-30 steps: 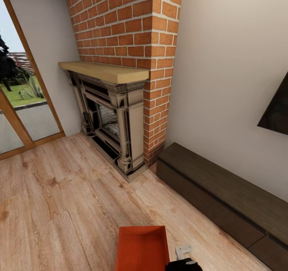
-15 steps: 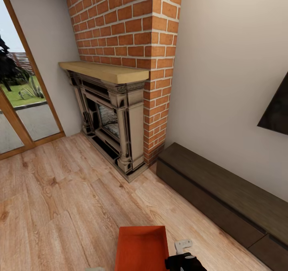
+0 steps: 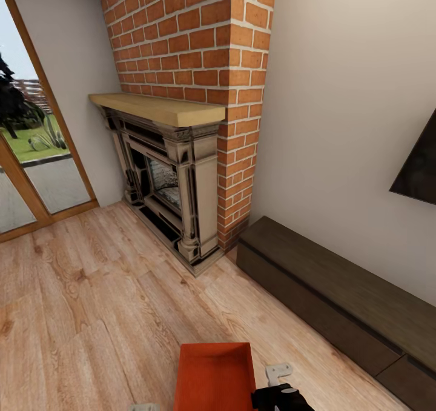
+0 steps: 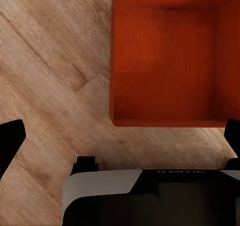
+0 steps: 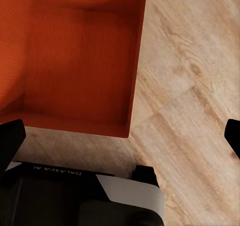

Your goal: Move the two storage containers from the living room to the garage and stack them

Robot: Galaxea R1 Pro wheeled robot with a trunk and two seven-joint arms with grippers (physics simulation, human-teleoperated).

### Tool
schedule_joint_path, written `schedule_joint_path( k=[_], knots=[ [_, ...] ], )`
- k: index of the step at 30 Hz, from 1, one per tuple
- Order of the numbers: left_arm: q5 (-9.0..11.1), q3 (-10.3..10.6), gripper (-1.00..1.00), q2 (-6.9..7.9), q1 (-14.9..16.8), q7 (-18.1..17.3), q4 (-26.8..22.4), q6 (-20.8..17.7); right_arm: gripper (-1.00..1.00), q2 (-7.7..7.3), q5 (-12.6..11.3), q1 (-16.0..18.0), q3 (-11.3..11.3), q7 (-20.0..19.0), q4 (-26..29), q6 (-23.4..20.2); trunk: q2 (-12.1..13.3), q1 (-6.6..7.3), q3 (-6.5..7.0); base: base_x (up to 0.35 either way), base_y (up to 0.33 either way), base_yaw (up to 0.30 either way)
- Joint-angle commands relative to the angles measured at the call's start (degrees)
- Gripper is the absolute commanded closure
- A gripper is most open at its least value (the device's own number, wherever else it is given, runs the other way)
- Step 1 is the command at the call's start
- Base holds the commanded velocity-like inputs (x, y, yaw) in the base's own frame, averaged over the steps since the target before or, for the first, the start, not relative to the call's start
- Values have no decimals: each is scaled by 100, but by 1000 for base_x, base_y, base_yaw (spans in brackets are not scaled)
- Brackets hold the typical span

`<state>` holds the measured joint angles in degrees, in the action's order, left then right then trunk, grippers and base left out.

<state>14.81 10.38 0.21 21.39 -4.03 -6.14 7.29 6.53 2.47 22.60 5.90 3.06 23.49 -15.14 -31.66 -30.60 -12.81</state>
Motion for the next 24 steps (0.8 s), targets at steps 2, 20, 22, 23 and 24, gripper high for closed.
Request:
schedule_joint_path(
  k=[2,20,22,23,24],
  knots=[
    [57,43,-100,3,5,-18,7,26,-100,-3,25,2,33,28,10,-43,-8,-2,-9,0,0,0],
    [56,52,-100,14,34,-11,-123,128,-100,17,31,2,60,35,-346,-30,-8,-2,-9,0,0,0],
    [55,56,-100,16,34,-10,-138,130,-100,20,32,2,60,36,-348,-29,-8,-2,-9,0,0,0],
    [56,57,-100,17,36,-10,-143,130,-100,21,33,1,60,36,-349,-28,-8,-2,-9,0,0,0],
    [56,58,-100,17,37,-10,-149,131,-100,22,33,2,60,34,-351,-28,-8,-2,-9,0,0,0]
  ],
)
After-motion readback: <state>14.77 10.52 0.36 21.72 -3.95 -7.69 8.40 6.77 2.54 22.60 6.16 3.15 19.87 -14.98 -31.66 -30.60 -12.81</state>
